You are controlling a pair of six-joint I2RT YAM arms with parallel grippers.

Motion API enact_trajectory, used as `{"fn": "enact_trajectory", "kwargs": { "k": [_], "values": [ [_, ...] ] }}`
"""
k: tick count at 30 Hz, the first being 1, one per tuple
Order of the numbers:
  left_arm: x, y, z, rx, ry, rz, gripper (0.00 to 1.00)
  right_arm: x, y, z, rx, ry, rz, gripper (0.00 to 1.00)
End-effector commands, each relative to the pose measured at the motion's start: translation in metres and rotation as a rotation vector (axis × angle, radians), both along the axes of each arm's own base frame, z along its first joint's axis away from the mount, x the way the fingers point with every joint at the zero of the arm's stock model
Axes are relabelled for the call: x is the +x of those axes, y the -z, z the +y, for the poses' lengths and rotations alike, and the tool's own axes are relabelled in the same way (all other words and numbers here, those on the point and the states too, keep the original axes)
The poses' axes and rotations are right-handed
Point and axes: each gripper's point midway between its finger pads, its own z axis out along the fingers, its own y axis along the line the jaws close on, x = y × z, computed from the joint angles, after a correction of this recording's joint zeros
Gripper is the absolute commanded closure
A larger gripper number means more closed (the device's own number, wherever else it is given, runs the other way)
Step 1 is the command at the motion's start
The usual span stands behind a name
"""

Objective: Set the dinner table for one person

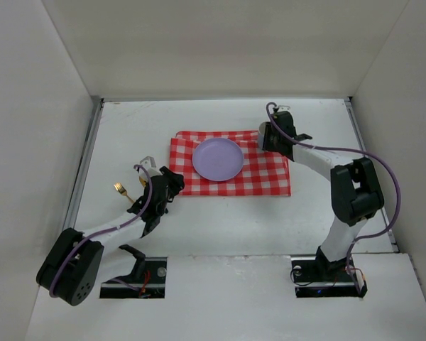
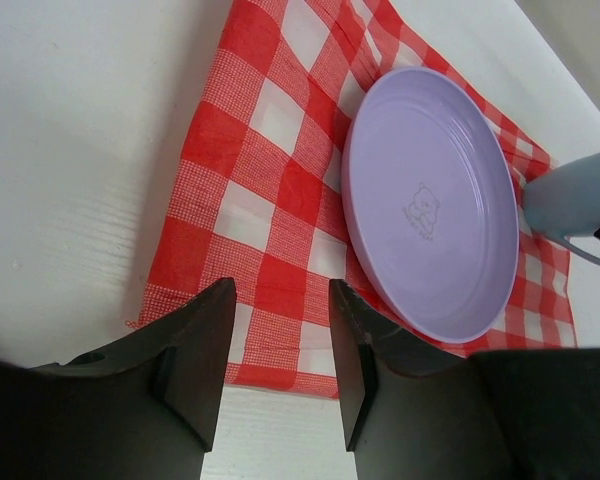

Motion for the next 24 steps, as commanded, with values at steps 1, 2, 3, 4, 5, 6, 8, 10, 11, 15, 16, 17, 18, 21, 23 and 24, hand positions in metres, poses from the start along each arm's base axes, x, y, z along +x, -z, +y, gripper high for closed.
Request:
{"fn": "enact_trajectory", "kwargs": {
  "k": [1, 2, 3, 4, 5, 6, 8, 10, 11, 15, 16, 17, 18, 21, 23, 24],
  "values": [
    [0.011, -0.019, 0.003, -0.002, -0.027, -0.066, 0.60, 0.020, -0.061, 0.014, 0.056, -0.011, -0.175, 0.60],
    [0.011, -0.018, 0.004, 0.001, -0.028, -0.062, 0.60, 0.018, -0.065, 0.016, 0.058, -0.015, -0.181, 0.58],
    [0.011, -0.019, 0.005, 0.003, -0.031, -0.063, 0.60, 0.016, -0.068, 0.016, 0.058, -0.017, -0.185, 0.56],
    [0.011, -0.019, 0.006, 0.009, -0.036, -0.062, 0.60, 0.013, -0.071, 0.017, 0.058, -0.022, -0.191, 0.52],
    [0.012, -0.020, 0.009, 0.019, -0.051, -0.064, 0.60, 0.009, -0.074, 0.018, 0.061, -0.026, -0.198, 0.47],
    [0.011, -0.019, 0.011, 0.027, -0.060, -0.061, 0.60, 0.006, -0.076, 0.017, 0.064, -0.025, -0.201, 0.44],
    [0.011, -0.019, 0.016, 0.046, -0.082, -0.056, 0.60, -0.002, -0.080, 0.016, 0.069, -0.026, -0.208, 0.41],
    [0.010, -0.022, 0.022, 0.063, -0.104, -0.050, 0.60, -0.011, -0.085, 0.013, 0.071, -0.018, -0.224, 0.35],
    [0.010, -0.024, 0.027, 0.074, -0.126, -0.049, 0.60, -0.015, -0.087, 0.011, 0.071, -0.009, -0.233, 0.33],
    [0.003, -0.032, 0.046, 0.142, -0.213, 0.006, 0.60, -0.041, -0.099, 0.002, 0.118, 0.038, -0.282, 0.29],
    [0.000, -0.032, 0.052, 0.153, -0.237, 0.028, 0.60, -0.047, -0.097, 0.000, 0.131, 0.054, -0.283, 0.31],
    [-0.005, -0.031, 0.056, 0.157, -0.255, 0.057, 0.60, -0.055, -0.094, -0.001, 0.142, 0.070, -0.285, 0.33],
    [-0.010, -0.028, 0.060, 0.159, -0.267, 0.081, 0.60, -0.063, -0.090, -0.003, 0.148, 0.085, -0.290, 0.35],
    [-0.029, -0.019, 0.072, 0.193, -0.288, 0.182, 0.60, -0.084, -0.092, -0.011, 0.173, 0.115, -0.347, 0.52],
    [-0.042, -0.009, 0.078, 0.232, -0.292, 0.237, 0.60, -0.097, -0.101, -0.018, 0.206, 0.130, -0.390, 0.70],
    [-0.049, -0.003, 0.081, 0.246, -0.296, 0.268, 0.60, -0.105, -0.106, -0.019, 0.232, 0.129, -0.407, 0.78]
  ]
}}
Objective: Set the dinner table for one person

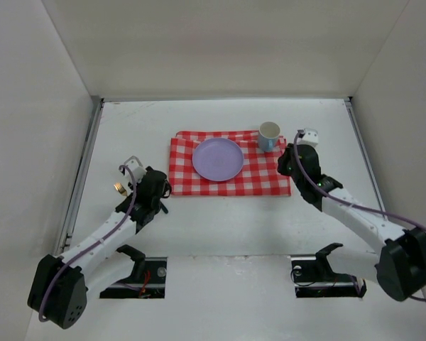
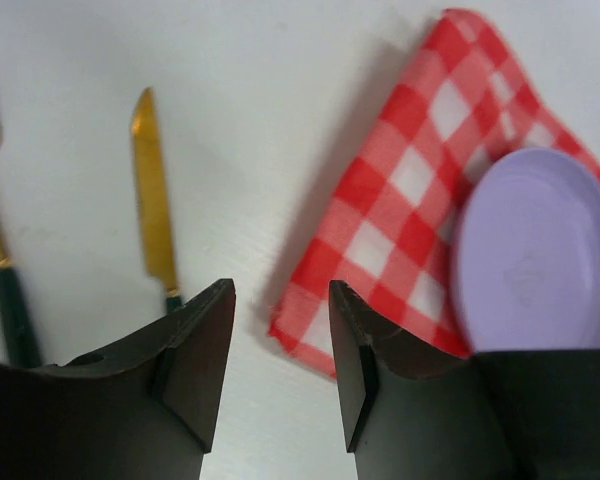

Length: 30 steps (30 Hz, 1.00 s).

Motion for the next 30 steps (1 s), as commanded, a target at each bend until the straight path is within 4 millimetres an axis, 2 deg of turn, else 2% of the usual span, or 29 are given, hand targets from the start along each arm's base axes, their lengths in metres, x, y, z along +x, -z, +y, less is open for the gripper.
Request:
{"fn": "enact_trajectory", "kwargs": {
  "k": [1, 4, 6, 9, 16, 19, 23, 26, 30],
  "values": [
    [-0.034, 0.026, 0.024, 0.085, -0.061, 0.172, 0.60, -0.008, -0.045, -0.005, 0.125, 0.054, -0.172, 0.82],
    [-0.047, 0.045, 0.029, 0.113, -0.073, 0.259, 0.61, -0.024, -0.055, -0.002, 0.173, 0.029, -0.222, 0.85],
    [-0.052, 0.055, 0.027, 0.128, -0.069, 0.288, 0.62, -0.028, -0.060, 0.002, 0.203, 0.015, -0.250, 0.85],
    [-0.054, 0.063, 0.023, 0.127, -0.072, 0.313, 0.63, -0.029, -0.057, 0.006, 0.222, 0.004, -0.258, 0.82],
    [-0.048, 0.074, 0.013, 0.093, -0.068, 0.311, 0.64, -0.029, -0.039, 0.027, 0.254, -0.064, -0.226, 0.76],
    [-0.044, 0.078, 0.012, 0.103, -0.067, 0.310, 0.65, -0.031, -0.040, 0.035, 0.259, -0.092, -0.227, 0.73],
    [-0.040, 0.089, 0.015, 0.099, -0.085, 0.328, 0.68, -0.033, -0.043, 0.040, 0.265, -0.107, -0.251, 0.62],
    [-0.039, 0.092, 0.017, 0.119, -0.088, 0.337, 0.75, -0.034, -0.043, 0.040, 0.262, -0.111, -0.250, 0.56],
    [-0.043, 0.096, 0.021, 0.125, -0.089, 0.358, 0.93, -0.035, -0.044, 0.037, 0.273, -0.098, -0.258, 0.49]
  ]
}}
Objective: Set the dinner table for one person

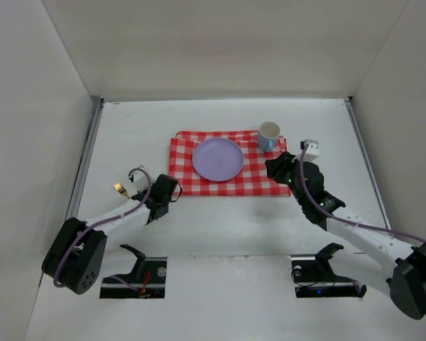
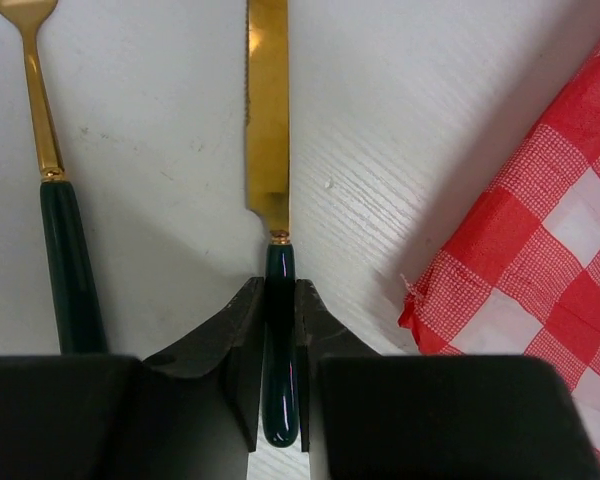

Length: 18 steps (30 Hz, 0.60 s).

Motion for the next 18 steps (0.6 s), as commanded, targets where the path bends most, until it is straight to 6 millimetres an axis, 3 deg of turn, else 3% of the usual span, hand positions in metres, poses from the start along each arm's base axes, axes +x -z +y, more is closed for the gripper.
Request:
{"fn": "enact_trajectory", "kwargs": {
  "k": [1, 5, 7, 11, 14, 18],
  "values": [
    [-0.014, 0.012, 0.008, 0.022, 0.003, 0.056, 0.96, 0.002, -0.023, 0.000, 0.055, 0.004, -0.077, 0.48],
    [-0.015, 0.000, 0.012, 0.018, 0.014, 0.026, 1.00, 0.000, -0.029, -0.005, 0.070, 0.022, -0.100, 0.43],
    [-0.011, -0.020, 0.013, 0.042, 0.037, -0.004, 1.00, 0.001, -0.028, -0.011, 0.070, 0.040, -0.098, 0.38],
    [0.004, -0.086, -0.001, 0.066, 0.111, -0.137, 1.00, 0.000, -0.034, -0.021, 0.084, 0.077, -0.122, 0.31],
    [0.020, -0.130, -0.042, 0.048, 0.241, -0.202, 1.00, 0.002, -0.032, -0.038, 0.089, 0.153, -0.123, 0.26],
    [0.044, -0.158, -0.126, 0.011, 0.427, -0.260, 1.00, 0.002, -0.029, -0.064, 0.116, 0.250, -0.132, 0.19]
  ]
}}
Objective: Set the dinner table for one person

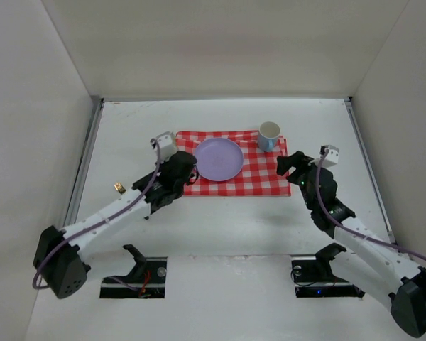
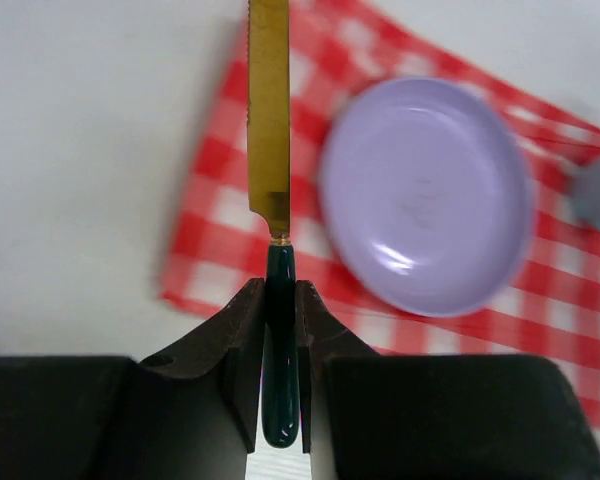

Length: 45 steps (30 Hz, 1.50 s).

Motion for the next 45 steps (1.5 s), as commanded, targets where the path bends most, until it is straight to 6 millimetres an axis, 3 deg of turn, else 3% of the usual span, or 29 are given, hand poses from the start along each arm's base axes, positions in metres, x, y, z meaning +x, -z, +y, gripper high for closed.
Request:
{"fn": "enact_trajectory", "kwargs": {
  "k": [1, 5, 7, 11, 17, 27, 45],
  "values": [
    [0.019, -0.018, -0.069, 0.027, 0.176, -0.034, 1.00, 0.005, -0.013, -0.025, 0.064, 0.115, -0.061, 0.18],
    [0.033, -0.018, -0.153, -0.025, 0.329, -0.035, 1.00, 0.005, -0.012, -0.036, 0.095, 0.133, -0.064, 0.18],
    [0.039, -0.016, -0.181, -0.042, 0.361, -0.030, 1.00, 0.006, -0.008, -0.040, 0.100, 0.149, -0.058, 0.18],
    [0.050, -0.005, -0.222, -0.066, 0.398, -0.018, 1.00, 0.007, -0.006, -0.038, 0.115, 0.134, -0.049, 0.18],
    [0.063, 0.022, -0.260, -0.077, 0.413, 0.037, 1.00, 0.006, -0.009, -0.039, 0.131, 0.128, -0.059, 0.18],
    [0.075, 0.063, -0.283, -0.119, 0.388, 0.114, 1.00, 0.005, -0.009, -0.045, 0.142, 0.149, -0.067, 0.18],
    [0.088, 0.102, -0.290, -0.161, 0.357, 0.189, 1.00, 0.013, 0.000, -0.036, 0.124, 0.117, -0.030, 0.17]
  ]
}}
